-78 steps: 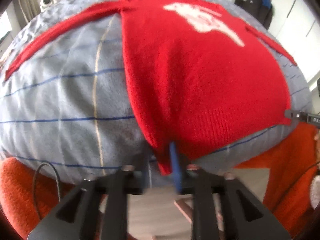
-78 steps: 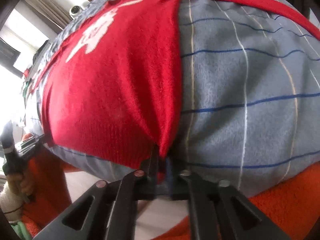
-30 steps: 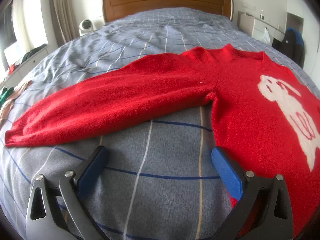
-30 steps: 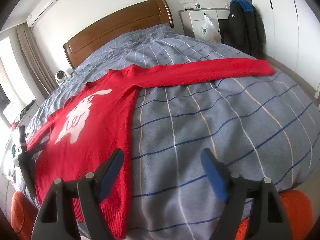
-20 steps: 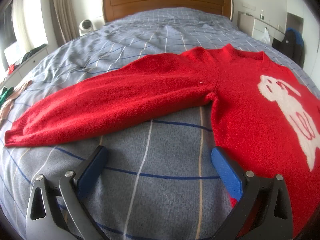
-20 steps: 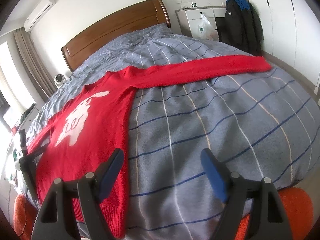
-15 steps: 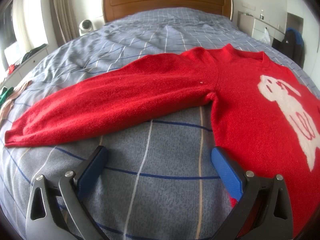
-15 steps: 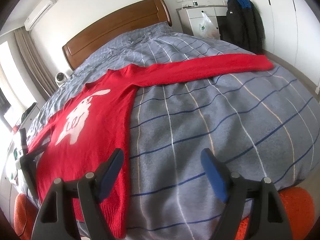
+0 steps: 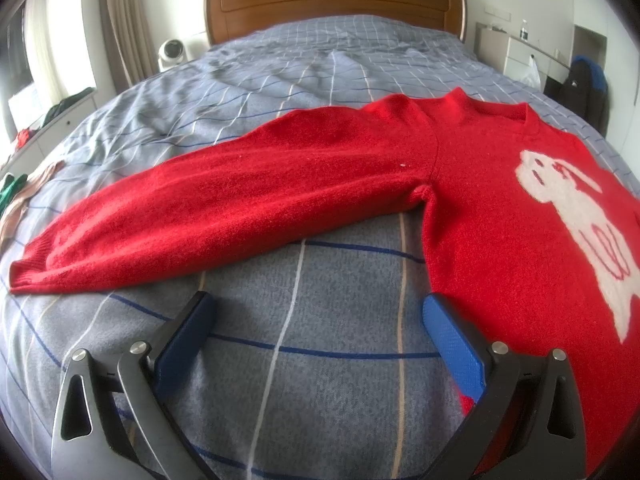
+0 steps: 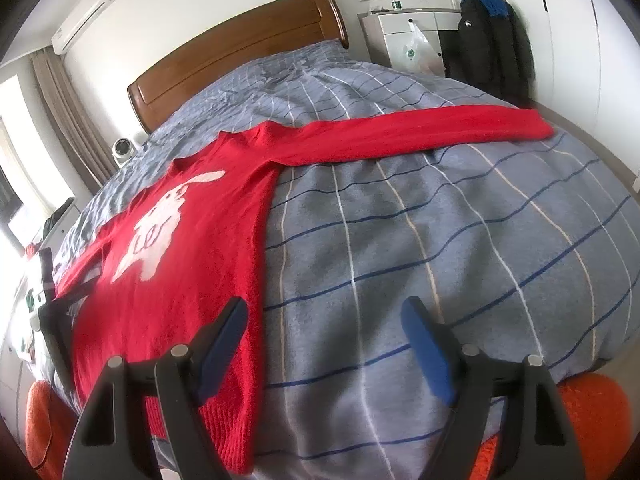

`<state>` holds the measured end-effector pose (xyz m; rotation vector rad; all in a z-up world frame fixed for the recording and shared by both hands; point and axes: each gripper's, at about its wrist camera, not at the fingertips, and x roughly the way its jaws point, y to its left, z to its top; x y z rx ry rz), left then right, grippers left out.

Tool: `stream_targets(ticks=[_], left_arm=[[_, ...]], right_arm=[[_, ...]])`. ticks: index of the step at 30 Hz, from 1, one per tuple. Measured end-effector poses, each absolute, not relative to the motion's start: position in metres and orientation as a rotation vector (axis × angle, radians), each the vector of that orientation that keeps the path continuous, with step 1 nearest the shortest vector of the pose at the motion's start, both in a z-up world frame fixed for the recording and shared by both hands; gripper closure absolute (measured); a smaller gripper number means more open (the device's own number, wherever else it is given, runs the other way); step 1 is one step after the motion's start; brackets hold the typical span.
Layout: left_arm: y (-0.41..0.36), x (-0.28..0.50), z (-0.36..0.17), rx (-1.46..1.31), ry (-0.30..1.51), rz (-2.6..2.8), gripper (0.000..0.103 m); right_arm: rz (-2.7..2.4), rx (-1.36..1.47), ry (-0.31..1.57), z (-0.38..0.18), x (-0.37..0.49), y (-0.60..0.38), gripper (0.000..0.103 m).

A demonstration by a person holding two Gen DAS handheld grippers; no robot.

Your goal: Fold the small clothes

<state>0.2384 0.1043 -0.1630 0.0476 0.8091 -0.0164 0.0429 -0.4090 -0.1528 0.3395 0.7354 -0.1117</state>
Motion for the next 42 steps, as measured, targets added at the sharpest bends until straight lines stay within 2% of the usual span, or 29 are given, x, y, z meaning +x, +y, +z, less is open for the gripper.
stream_targets(ticks=[42], left_arm=[[0.1044,0.2384,-0.1634,0.048,0.809,-0.017,0.000]], right_arm=[[-0.116,0.367,0.753,-0.1564,0.0441,-0.4106,0.025]])
